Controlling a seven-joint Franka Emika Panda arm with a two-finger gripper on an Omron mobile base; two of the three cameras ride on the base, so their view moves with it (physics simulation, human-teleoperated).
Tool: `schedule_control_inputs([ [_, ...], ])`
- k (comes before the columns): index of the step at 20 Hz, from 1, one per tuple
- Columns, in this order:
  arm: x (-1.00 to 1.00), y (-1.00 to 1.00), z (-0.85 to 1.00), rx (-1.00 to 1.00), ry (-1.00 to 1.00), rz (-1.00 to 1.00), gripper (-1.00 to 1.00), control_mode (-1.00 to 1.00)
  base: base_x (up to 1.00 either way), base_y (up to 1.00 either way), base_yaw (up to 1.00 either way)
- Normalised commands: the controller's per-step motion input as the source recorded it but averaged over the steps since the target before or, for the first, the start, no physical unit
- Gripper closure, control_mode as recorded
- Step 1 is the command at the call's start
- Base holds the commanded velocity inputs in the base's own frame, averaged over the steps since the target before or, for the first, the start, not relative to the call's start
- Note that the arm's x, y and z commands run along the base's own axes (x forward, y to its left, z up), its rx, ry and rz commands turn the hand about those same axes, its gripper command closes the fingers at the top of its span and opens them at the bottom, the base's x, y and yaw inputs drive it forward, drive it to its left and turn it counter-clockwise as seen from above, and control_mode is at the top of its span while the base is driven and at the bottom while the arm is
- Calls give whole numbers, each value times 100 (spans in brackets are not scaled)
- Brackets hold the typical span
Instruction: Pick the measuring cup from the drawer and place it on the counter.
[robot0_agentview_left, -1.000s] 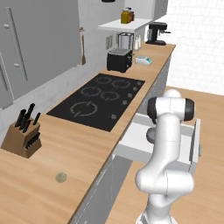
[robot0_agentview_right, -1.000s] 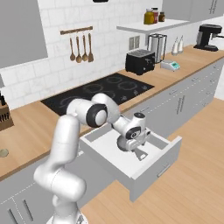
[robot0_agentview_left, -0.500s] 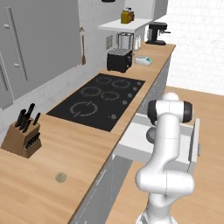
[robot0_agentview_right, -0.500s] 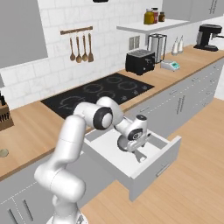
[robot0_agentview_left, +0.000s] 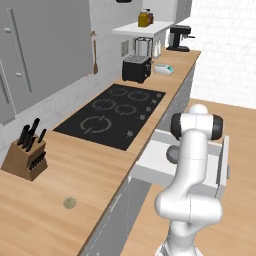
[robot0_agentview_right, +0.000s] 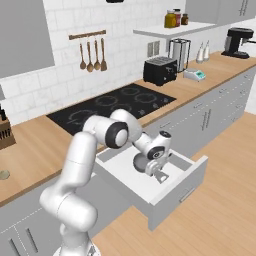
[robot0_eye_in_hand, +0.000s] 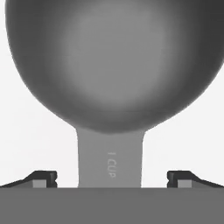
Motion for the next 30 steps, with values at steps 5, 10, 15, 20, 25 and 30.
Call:
schedule_control_inputs([
  [5,2,18,-20,3,0,11,-100,-100,0,0,0],
  [10,0,2,-36,0,3,4,100,-100,0,0,0],
  [15,0,0,0,0,0,0,100,-100,0,0,0],
  [20,0,0,44,0,-6,0,100,-100,0,0,0],
  [25,0,-3,100,5,-21,-3,100,-100,0,0,0],
  [30,0,-16,100,7,-14,-1,100,-100,0,0,0],
])
